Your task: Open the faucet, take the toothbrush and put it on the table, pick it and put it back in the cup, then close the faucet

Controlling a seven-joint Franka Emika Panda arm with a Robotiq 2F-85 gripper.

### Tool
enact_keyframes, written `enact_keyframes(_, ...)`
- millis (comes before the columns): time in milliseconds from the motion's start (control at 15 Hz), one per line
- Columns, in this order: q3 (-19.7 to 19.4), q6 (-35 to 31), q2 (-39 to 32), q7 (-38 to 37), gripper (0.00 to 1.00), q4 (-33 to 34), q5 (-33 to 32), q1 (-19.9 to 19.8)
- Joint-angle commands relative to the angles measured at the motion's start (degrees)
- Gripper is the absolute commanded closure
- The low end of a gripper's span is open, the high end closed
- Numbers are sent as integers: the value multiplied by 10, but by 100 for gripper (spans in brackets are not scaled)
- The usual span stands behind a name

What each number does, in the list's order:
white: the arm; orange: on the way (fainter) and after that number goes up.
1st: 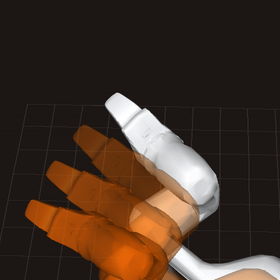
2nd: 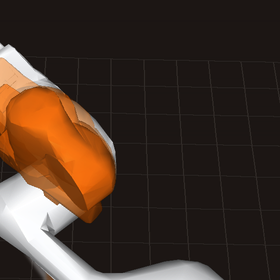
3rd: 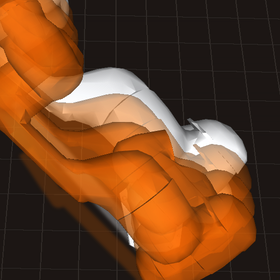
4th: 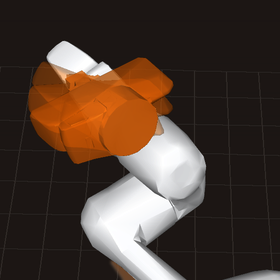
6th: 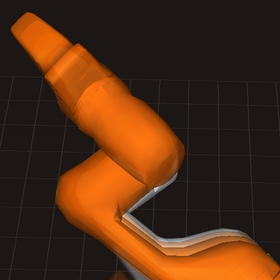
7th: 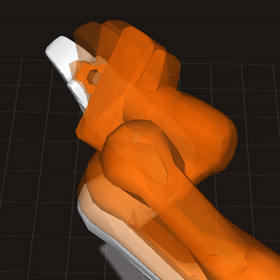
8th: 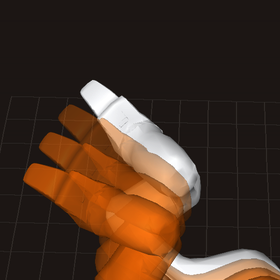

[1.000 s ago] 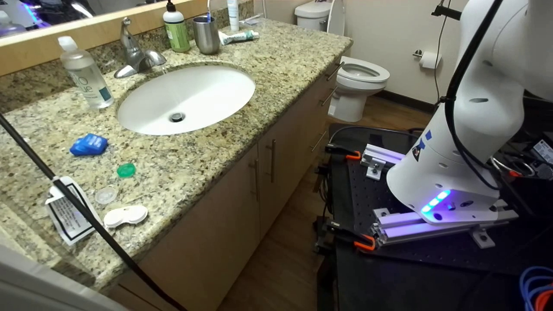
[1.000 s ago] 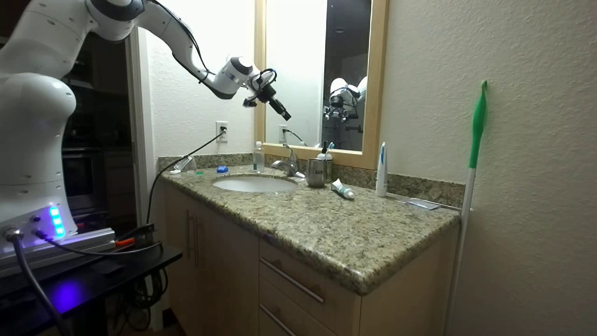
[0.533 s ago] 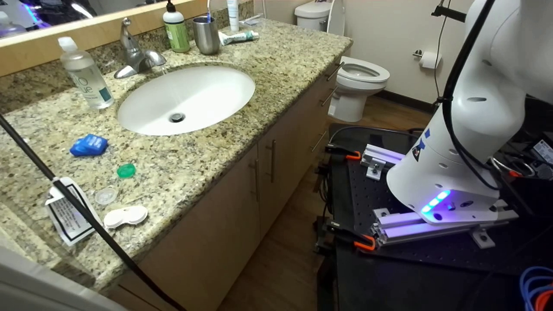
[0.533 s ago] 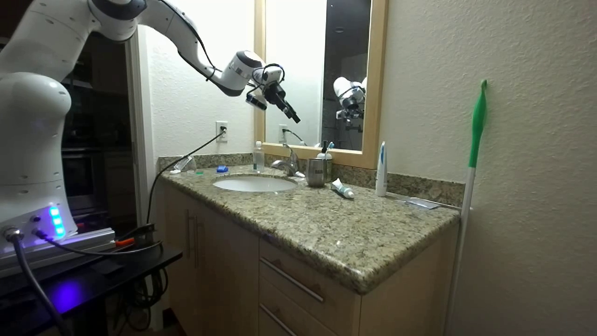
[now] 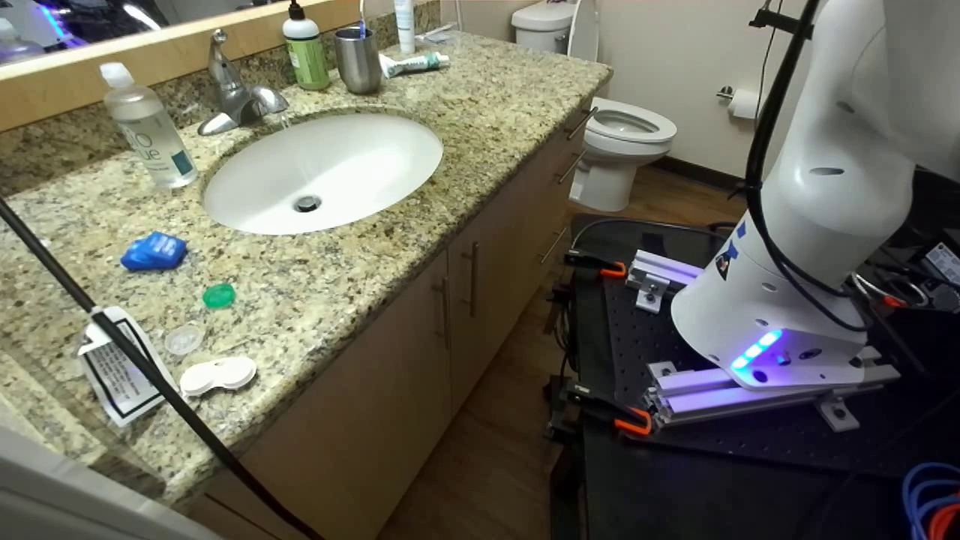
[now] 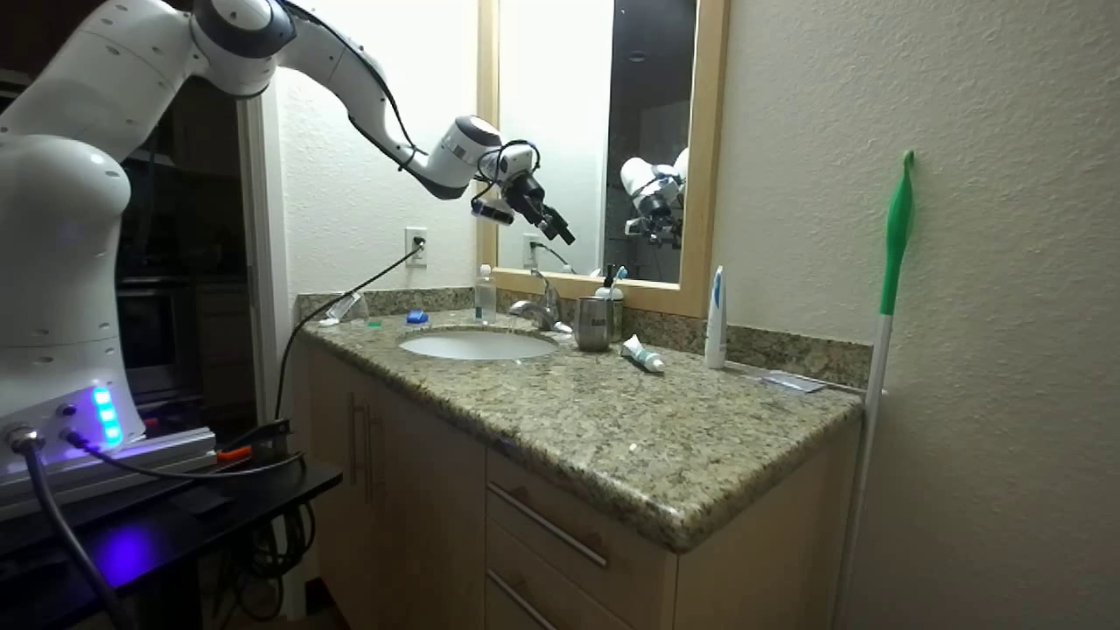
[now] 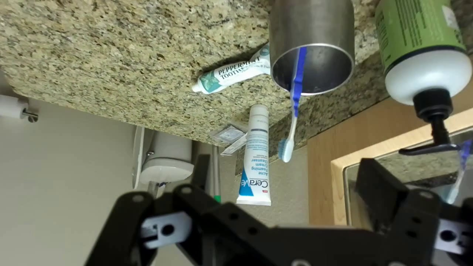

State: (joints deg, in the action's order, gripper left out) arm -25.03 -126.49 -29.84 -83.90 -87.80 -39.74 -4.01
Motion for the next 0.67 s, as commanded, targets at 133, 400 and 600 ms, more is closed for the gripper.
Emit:
enact_keyframes(133, -11, -5, -142, -107, 0, 153, -14, -57)
enact_keyframes(400, -14, -2, -144, -113, 0, 144, -6, -56)
enact_keyframes(600, -9, 45, -188, -109, 0, 195, 3, -65)
